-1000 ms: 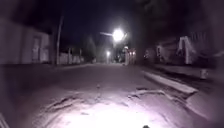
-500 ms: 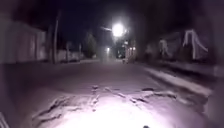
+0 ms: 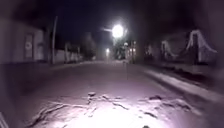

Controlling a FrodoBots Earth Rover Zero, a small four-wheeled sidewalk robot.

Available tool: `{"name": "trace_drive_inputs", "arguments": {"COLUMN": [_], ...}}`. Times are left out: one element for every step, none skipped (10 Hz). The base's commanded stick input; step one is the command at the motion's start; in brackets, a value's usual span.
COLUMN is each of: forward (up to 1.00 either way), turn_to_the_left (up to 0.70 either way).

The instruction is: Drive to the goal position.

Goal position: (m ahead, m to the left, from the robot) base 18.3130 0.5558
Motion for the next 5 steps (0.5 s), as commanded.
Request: {"name": "trace_drive_inputs", "arguments": {"forward": [0.70, 0.70, 0.70, 0.70, 0.70], "turn_to_the_left": [0.00, 0.00, 0.00, 0.00, -0.25]}}
